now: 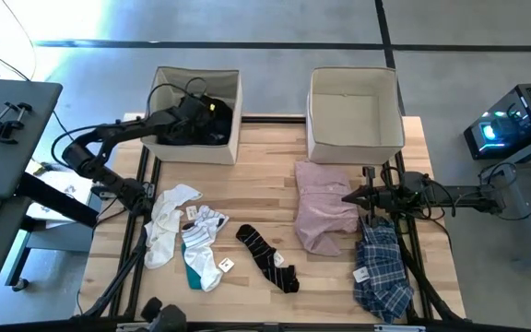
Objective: Sort clothes
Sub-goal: Put the dark blue polo shirt into the left laundry organizer, then put the pink polo shirt into the right laundry organizer
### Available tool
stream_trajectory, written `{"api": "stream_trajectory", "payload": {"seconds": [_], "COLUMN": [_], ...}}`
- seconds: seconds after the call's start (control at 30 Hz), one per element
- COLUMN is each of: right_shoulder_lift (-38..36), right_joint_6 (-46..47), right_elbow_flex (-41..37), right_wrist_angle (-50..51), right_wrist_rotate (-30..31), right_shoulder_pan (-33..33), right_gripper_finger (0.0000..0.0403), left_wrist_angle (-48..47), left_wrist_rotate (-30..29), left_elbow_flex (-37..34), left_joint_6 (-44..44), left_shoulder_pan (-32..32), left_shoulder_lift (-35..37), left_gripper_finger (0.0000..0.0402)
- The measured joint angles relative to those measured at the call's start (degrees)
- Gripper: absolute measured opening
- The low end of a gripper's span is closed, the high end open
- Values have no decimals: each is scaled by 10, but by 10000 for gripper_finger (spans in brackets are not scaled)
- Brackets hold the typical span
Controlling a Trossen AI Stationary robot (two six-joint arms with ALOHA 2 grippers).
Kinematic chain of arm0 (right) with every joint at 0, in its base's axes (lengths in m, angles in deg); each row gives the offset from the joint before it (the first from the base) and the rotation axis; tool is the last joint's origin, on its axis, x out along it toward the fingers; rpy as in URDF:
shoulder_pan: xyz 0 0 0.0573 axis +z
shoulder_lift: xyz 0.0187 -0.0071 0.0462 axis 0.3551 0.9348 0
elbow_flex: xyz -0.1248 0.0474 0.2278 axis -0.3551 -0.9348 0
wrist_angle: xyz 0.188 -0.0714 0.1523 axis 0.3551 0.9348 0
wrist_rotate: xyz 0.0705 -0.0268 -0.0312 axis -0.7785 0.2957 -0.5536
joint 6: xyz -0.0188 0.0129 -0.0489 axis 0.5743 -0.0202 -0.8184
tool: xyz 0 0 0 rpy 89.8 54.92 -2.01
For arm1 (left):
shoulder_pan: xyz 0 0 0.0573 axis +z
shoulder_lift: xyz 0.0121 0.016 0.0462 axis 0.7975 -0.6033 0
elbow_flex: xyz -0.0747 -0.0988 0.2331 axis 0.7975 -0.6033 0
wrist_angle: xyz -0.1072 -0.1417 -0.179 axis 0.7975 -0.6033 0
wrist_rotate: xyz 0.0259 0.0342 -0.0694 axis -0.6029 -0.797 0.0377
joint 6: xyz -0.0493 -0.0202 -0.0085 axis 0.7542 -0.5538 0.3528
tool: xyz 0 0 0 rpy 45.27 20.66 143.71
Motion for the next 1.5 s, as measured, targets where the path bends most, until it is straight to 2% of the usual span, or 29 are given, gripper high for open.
{"api": "stream_trajectory", "payload": {"seconds": [0.17,0.37,0.53,0.67,0.8,0.97,1.1,1.27,1.37,1.5], "right_shoulder_lift": [0,0,0,0,0,0,0,0,-1,0], "right_joint_6": [0,0,0,0,0,-4,0,-5,-29,88], "right_elbow_flex": [0,0,0,0,0,0,0,0,0,0], "right_wrist_angle": [0,1,2,2,2,5,6,3,-20,-156], "right_wrist_rotate": [0,9,9,9,19,36,37,36,30,-9], "right_shoulder_pan": [0,0,0,0,0,0,0,0,0,0], "right_gripper_finger": [0,0,0,0,0,0,0,0,0,0], "left_wrist_angle": [1,-61,-159,-226,-251,-219,-167,-154,-156,-153], "left_wrist_rotate": [7,30,56,57,58,76,76,38,34,24], "left_elbow_flex": [-1,12,81,158,228,284,291,291,291,291], "left_joint_6": [8,23,26,50,95,137,186,243,253,252], "left_shoulder_pan": [1,1,-1,-12,-39,-107,-174,-242,-277,-320], "left_shoulder_lift": [9,75,137,183,232,301,349,381,387,384], "left_gripper_finger": [19,86,145,169,174,166,156,144,139,135]}}
